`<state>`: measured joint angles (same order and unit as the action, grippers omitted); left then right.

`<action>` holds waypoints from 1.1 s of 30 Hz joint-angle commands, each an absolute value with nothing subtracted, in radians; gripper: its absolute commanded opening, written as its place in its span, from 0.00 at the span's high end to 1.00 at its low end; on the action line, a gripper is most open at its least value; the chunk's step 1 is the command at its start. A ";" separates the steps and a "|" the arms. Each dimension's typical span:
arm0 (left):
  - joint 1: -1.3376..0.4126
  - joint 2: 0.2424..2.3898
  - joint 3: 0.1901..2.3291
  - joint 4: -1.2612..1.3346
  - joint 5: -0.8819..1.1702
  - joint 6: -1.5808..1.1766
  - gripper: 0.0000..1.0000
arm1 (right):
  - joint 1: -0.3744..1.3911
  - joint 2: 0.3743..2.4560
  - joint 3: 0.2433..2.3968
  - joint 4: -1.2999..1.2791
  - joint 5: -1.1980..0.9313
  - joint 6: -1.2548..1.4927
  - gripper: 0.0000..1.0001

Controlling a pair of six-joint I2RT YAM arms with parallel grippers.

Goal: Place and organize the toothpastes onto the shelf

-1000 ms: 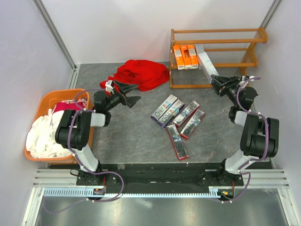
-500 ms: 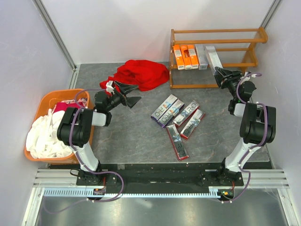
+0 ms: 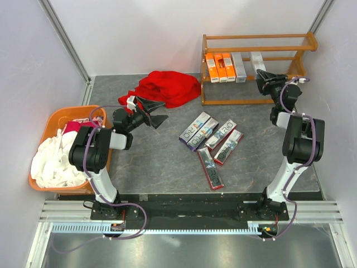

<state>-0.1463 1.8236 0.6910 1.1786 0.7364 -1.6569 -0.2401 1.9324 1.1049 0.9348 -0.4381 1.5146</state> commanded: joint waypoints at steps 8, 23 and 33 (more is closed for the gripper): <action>-0.149 1.836 0.687 1.241 0.758 -1.655 0.00 | -0.166 2.029 1.210 0.896 -0.348 1.456 0.76; -0.149 1.827 0.669 1.244 0.758 -1.638 0.00 | -0.155 2.060 1.170 0.960 -0.382 1.485 0.31; -0.149 1.815 0.675 1.215 0.764 -1.612 0.00 | -0.166 2.030 1.134 0.997 -0.408 1.468 0.02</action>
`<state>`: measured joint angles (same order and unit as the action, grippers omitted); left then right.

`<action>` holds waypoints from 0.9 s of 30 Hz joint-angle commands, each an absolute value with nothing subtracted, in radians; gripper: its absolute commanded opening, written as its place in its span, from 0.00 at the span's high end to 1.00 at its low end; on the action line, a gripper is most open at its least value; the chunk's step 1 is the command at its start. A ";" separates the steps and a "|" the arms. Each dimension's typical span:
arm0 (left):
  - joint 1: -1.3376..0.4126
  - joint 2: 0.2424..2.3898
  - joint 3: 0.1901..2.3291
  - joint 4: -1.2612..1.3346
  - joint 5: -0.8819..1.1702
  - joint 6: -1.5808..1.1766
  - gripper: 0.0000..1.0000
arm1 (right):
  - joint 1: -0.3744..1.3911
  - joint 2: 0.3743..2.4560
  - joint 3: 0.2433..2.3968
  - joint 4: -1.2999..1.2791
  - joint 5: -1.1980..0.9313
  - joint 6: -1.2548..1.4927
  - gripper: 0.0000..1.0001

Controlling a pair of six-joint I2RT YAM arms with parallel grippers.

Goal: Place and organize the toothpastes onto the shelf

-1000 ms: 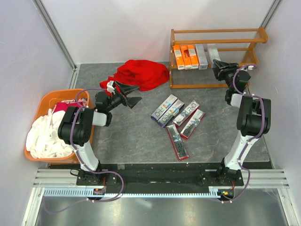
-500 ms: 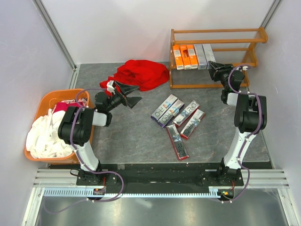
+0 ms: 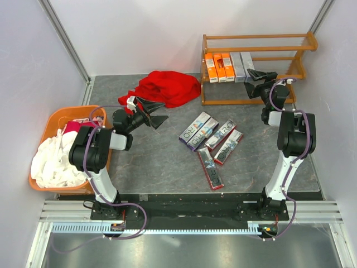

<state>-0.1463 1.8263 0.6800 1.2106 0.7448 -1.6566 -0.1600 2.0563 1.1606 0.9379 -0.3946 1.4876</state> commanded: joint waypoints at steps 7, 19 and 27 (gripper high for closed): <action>-0.156 1.729 0.729 0.948 0.762 -1.423 0.00 | -0.198 1.941 0.993 1.031 -0.413 1.442 0.02; -0.305 1.565 1.064 0.045 0.413 -0.770 0.00 | -0.218 1.634 0.710 0.830 -0.446 1.224 0.02; -0.518 1.692 1.350 -0.253 0.129 -0.487 0.02 | -0.218 1.464 0.631 0.580 -0.489 1.059 0.02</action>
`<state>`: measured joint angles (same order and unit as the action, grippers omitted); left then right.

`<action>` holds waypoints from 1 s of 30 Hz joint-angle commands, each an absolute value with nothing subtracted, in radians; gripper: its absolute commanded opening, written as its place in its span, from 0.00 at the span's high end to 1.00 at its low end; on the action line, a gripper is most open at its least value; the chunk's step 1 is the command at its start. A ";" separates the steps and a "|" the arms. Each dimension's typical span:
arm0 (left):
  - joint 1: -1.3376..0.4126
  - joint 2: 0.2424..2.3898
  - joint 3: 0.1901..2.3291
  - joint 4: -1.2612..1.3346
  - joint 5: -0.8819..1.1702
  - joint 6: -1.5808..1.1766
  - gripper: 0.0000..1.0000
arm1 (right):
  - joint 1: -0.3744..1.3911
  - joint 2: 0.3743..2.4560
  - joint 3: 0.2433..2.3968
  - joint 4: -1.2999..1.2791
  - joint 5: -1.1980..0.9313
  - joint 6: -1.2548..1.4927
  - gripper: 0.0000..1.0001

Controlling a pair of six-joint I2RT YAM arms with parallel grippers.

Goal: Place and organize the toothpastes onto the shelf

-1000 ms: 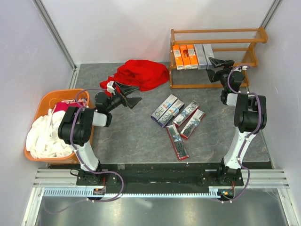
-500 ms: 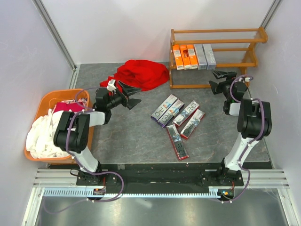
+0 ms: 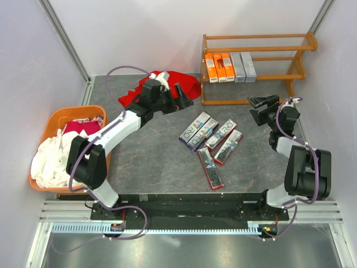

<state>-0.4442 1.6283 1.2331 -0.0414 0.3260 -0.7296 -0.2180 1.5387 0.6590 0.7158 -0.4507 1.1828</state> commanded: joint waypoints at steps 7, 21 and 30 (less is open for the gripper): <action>-0.656 1.865 1.514 -0.411 -0.037 -0.350 0.02 | -0.218 1.362 0.604 0.411 -0.509 0.930 0.02; -0.729 2.051 1.632 -0.476 -0.129 -0.313 0.08 | -0.218 1.328 0.532 0.353 -0.545 0.879 0.02; -0.727 2.138 1.707 -0.497 -0.126 -0.328 0.17 | -0.218 1.335 0.534 0.342 -0.549 0.871 0.02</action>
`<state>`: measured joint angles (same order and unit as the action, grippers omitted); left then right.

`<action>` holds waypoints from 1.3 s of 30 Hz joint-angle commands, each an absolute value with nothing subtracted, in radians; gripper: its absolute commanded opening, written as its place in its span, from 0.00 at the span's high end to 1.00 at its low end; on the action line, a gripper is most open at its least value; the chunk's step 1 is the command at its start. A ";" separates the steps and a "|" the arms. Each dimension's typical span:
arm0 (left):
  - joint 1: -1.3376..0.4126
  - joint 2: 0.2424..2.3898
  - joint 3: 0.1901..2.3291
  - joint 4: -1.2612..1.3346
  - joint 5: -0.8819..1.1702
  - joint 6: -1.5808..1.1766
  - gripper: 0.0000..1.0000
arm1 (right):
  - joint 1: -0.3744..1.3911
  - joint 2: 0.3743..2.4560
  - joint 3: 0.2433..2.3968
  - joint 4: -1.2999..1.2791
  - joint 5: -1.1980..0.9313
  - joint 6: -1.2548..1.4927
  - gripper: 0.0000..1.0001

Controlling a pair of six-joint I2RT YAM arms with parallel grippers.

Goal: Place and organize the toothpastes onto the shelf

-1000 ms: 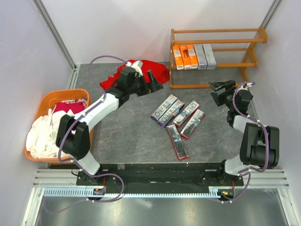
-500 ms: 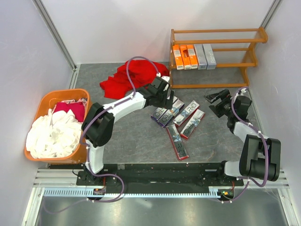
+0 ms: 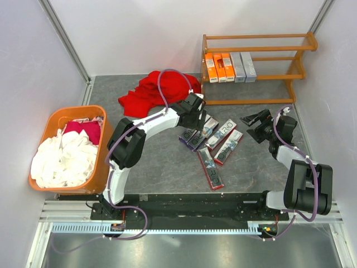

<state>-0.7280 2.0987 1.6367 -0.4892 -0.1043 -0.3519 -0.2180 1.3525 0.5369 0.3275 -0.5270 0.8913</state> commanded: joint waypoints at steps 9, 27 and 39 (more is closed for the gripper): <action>-0.721 2.224 1.784 -0.512 -0.147 -0.344 0.30 | -0.218 1.339 0.534 0.327 -0.557 0.859 0.02; -0.598 2.181 1.669 -0.449 -0.074 -0.390 0.26 | -0.218 1.384 0.529 0.345 -0.581 0.868 0.02; -0.583 2.221 1.741 -0.465 -0.003 -0.420 0.51 | -0.178 1.341 0.595 0.215 -0.568 0.762 0.02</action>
<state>-0.5911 2.2238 1.7214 -0.4706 -0.0433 -0.3798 -0.2096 1.3788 0.5369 0.2695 -0.5709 0.8322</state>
